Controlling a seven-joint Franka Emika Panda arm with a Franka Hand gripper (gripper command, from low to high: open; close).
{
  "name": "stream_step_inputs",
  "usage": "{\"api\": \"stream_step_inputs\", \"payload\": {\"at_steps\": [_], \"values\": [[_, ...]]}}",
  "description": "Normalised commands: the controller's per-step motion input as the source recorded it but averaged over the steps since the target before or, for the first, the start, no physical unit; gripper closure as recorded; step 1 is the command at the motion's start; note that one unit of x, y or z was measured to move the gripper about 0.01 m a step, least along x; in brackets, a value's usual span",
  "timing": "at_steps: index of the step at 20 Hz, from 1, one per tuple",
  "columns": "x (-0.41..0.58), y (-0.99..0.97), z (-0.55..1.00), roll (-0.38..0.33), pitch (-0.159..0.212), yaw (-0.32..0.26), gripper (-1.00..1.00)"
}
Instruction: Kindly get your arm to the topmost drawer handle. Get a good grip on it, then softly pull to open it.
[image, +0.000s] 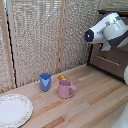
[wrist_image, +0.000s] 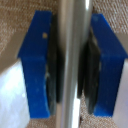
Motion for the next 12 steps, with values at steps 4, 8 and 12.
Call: {"api": "stream_step_inputs", "payload": {"at_steps": [4, 8, 12], "values": [[0.221, 1.0, -0.18, 0.0, 0.056, 0.013, 1.0], [0.139, 1.0, -0.09, -0.02, 0.057, 0.002, 1.0], [0.216, 0.95, -0.01, -0.047, 0.023, 0.001, 1.0]]}}
